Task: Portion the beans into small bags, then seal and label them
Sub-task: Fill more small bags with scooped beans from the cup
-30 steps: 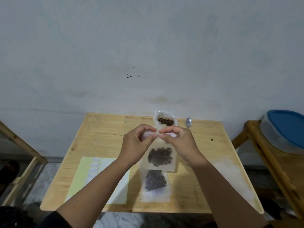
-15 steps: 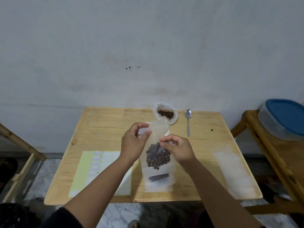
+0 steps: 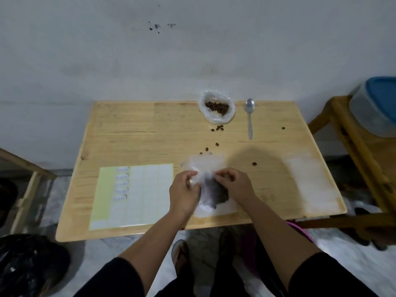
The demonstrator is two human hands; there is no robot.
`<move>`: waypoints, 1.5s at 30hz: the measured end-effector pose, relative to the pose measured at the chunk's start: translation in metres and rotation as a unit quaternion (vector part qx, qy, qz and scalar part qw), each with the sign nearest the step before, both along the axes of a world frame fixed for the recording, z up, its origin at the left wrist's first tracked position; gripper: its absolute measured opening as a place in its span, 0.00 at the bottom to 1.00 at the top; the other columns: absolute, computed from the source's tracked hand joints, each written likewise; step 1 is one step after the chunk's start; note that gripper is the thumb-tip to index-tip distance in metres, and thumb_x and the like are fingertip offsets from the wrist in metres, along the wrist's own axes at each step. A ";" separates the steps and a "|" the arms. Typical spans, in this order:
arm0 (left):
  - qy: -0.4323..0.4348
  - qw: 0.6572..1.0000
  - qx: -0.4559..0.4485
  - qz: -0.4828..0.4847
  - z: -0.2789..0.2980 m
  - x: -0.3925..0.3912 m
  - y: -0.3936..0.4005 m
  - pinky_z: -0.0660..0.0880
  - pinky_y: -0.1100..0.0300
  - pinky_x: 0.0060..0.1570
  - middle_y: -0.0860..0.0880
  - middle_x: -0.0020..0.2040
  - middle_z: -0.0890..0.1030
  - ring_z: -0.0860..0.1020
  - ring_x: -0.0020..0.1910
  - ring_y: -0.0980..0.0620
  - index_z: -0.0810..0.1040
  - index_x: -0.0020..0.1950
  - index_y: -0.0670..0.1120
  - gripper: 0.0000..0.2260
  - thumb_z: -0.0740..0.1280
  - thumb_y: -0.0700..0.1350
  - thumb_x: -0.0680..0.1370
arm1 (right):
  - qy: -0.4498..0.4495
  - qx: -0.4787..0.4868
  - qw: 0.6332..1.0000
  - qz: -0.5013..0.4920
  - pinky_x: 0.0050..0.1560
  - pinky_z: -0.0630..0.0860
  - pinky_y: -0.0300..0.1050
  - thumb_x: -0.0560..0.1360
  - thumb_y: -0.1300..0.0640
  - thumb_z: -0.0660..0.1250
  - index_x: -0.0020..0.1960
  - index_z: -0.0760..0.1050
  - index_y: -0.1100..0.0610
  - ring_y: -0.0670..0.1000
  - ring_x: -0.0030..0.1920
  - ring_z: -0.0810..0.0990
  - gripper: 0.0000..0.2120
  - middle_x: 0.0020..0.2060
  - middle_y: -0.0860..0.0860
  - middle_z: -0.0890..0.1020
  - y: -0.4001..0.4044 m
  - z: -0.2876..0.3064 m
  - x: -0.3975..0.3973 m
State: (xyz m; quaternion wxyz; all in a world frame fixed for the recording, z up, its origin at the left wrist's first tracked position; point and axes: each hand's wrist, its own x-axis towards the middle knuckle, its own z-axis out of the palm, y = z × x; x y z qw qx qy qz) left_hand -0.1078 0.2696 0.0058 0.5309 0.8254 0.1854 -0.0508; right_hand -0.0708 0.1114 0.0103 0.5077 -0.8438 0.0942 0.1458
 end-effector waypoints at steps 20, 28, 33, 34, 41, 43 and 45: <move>-0.030 0.999 0.031 -0.018 -0.004 0.012 0.006 0.68 0.64 0.55 0.51 0.57 0.73 0.74 0.54 0.54 0.77 0.56 0.49 0.12 0.69 0.41 0.74 | -0.078 -0.071 0.994 -0.013 0.54 0.67 0.35 0.72 0.56 0.69 0.53 0.79 0.53 0.44 0.53 0.73 0.10 0.52 0.47 0.76 0.008 -0.001 -0.006; -0.089 0.992 0.081 -0.044 0.022 0.029 -0.017 0.61 0.67 0.62 0.47 0.60 0.72 0.70 0.60 0.52 0.77 0.54 0.46 0.09 0.66 0.37 0.75 | -0.025 -0.090 0.994 -0.053 0.56 0.69 0.39 0.76 0.54 0.64 0.62 0.74 0.55 0.45 0.54 0.74 0.15 0.57 0.50 0.78 -0.013 0.018 -0.003; -0.092 0.986 0.044 -0.135 0.041 0.046 -0.076 0.58 0.74 0.52 0.49 0.57 0.72 0.70 0.55 0.56 0.76 0.55 0.47 0.09 0.66 0.38 0.76 | -0.034 -0.181 0.982 -0.048 0.61 0.67 0.41 0.77 0.55 0.62 0.65 0.72 0.58 0.51 0.63 0.73 0.17 0.63 0.52 0.76 -0.074 0.031 -0.002; -0.072 0.984 0.043 -0.157 0.042 0.049 -0.090 0.59 0.73 0.52 0.50 0.58 0.72 0.70 0.54 0.57 0.76 0.56 0.47 0.10 0.66 0.39 0.76 | -0.032 -0.197 0.978 -0.054 0.62 0.67 0.42 0.78 0.55 0.61 0.65 0.72 0.58 0.51 0.63 0.73 0.17 0.63 0.53 0.76 -0.089 0.034 -0.002; 0.029 0.964 0.044 -0.261 0.027 0.062 -0.182 0.67 0.64 0.52 0.46 0.65 0.73 0.74 0.61 0.50 0.69 0.68 0.44 0.19 0.66 0.46 0.77 | -0.017 -0.268 0.956 -0.115 0.64 0.66 0.45 0.78 0.56 0.60 0.66 0.70 0.57 0.53 0.65 0.71 0.18 0.65 0.53 0.73 -0.198 0.029 -0.012; 0.058 0.957 0.055 -0.280 0.019 0.065 -0.205 0.69 0.62 0.53 0.44 0.67 0.73 0.74 0.62 0.48 0.66 0.70 0.44 0.22 0.66 0.47 0.77 | 0.000 -0.287 0.952 -0.108 0.65 0.66 0.46 0.78 0.55 0.59 0.68 0.69 0.57 0.53 0.66 0.70 0.18 0.66 0.53 0.72 -0.221 0.022 -0.012; 0.083 0.958 0.055 -0.271 0.013 0.068 -0.228 0.70 0.59 0.55 0.44 0.66 0.73 0.73 0.63 0.46 0.65 0.71 0.45 0.24 0.66 0.47 0.77 | 0.015 -0.295 0.951 -0.090 0.65 0.64 0.45 0.79 0.55 0.58 0.68 0.69 0.58 0.53 0.66 0.69 0.19 0.66 0.54 0.72 -0.239 0.013 -0.012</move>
